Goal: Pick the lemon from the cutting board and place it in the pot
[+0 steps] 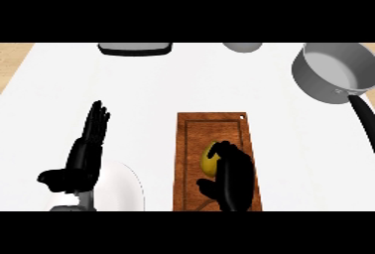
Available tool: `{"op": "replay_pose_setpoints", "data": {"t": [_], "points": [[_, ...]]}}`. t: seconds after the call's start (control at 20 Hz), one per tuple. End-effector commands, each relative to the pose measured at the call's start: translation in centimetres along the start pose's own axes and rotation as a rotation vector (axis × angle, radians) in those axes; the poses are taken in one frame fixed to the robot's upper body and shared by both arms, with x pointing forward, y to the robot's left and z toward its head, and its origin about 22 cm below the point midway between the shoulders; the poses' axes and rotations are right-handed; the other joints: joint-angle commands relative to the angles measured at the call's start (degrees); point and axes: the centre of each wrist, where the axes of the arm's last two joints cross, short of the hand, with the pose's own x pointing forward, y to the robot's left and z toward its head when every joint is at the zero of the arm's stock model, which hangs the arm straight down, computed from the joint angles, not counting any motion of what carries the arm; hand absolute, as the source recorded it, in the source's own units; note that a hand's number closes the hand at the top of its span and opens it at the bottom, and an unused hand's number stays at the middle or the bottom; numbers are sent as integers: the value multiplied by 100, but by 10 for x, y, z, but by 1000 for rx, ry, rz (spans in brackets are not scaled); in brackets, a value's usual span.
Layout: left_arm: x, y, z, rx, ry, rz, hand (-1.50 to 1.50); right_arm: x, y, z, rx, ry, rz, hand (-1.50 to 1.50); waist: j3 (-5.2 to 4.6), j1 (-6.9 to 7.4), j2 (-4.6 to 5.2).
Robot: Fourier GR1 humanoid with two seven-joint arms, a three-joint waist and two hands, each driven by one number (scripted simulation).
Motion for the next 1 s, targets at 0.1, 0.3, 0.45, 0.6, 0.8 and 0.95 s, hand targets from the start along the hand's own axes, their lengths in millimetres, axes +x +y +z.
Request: {"op": "replay_pose_setpoints", "data": {"t": [0.1, 0.3, 0.45, 0.6, 0.8, 0.95], "points": [[1, 16, 3, 4, -9, 0, 0, 13, -8, 9, -73, -15, 54, 150, 9, 0, 32], [7, -1, -15, -12, -21, 7, 0, 12, -7, -92, 65, 84, 103, 150, 12, 163, 102], [8, -18, -6, -67, -34, 26, 0, 13, -25, -137, 198, 171, 142, 150, 12, 427, 209], [5, -15, -5, -76, -24, 21, 0, 13, -52, -195, 155, 178, 143, 150, 14, 406, 179], [6, -9, -4, -53, -31, 15, 0, 55, -57, -218, -3, 118, 185, 150, 11, 362, 133], [18, -7, -23, -49, -24, 1, 0, 83, -67, -223, -115, 88, 181, 150, 11, 258, 106]]}}
